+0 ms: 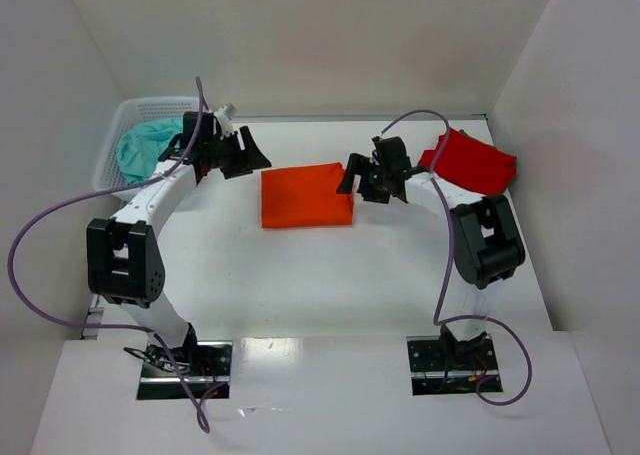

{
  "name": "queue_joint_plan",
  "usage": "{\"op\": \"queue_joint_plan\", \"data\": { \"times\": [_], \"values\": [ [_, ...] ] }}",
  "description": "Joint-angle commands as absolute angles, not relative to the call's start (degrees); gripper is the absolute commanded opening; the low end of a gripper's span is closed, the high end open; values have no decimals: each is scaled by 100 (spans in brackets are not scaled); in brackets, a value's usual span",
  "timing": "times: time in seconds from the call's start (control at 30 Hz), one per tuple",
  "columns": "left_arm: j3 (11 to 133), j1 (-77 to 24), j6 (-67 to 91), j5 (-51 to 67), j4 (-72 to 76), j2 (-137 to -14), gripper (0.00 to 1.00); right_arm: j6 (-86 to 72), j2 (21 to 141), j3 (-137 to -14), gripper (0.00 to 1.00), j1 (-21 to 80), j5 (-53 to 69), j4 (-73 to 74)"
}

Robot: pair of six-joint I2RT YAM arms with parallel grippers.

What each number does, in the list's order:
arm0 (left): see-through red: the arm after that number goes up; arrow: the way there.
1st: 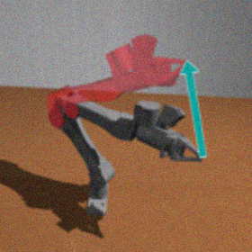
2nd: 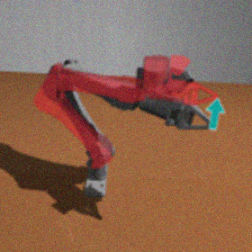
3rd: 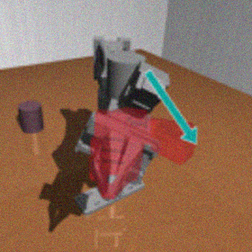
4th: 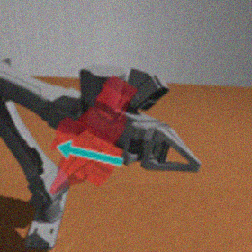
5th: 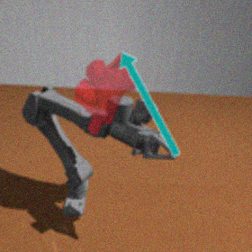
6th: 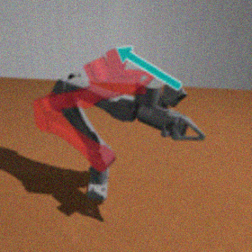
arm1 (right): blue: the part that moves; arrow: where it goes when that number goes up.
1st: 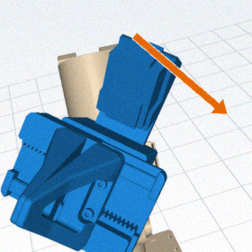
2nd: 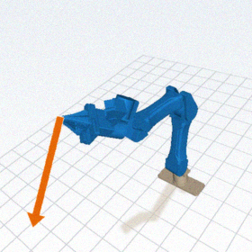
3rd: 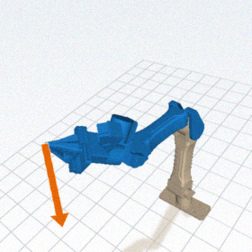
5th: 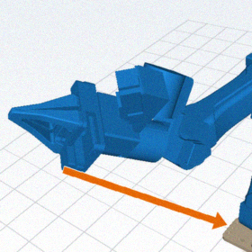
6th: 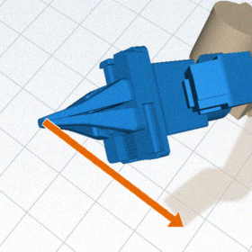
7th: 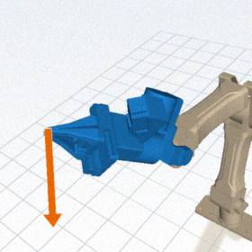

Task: Fold and stack the t-shirts
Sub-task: Smooth out wrinkles on the folded tshirt, then put the neatly folded tshirt into the corner of the board with the right arm

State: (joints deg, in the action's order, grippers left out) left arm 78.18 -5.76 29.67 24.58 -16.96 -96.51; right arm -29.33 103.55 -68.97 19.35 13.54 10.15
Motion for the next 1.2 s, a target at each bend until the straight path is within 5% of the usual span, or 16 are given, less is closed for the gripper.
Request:
{"op": "queue_joint_plan", "data": {
  "times": [0.0,0.4,0.97,1.1,1.17],
  "values": [
    [7600,-562,2777,2593,-1802,-9261,73,-2672,10515,-7159,96,1907,1060,940],
    [7552,-562,2654,2540,-2013,-9230,73,-2496,11619,-7804,96,1907,1224,932],
    [7726,-562,2549,2716,-2013,-9659,73,-2716,12347,-8147,76,1960,1652,809],
    [7726,-562,2496,2716,-2013,-9712,74,-2716,12482,-8200,60,2012,1742,809],
    [7726,-562,2496,2716,-2013,-9712,74,-2821,12599,-8227,38,2013,1775,809]
  ]
}}
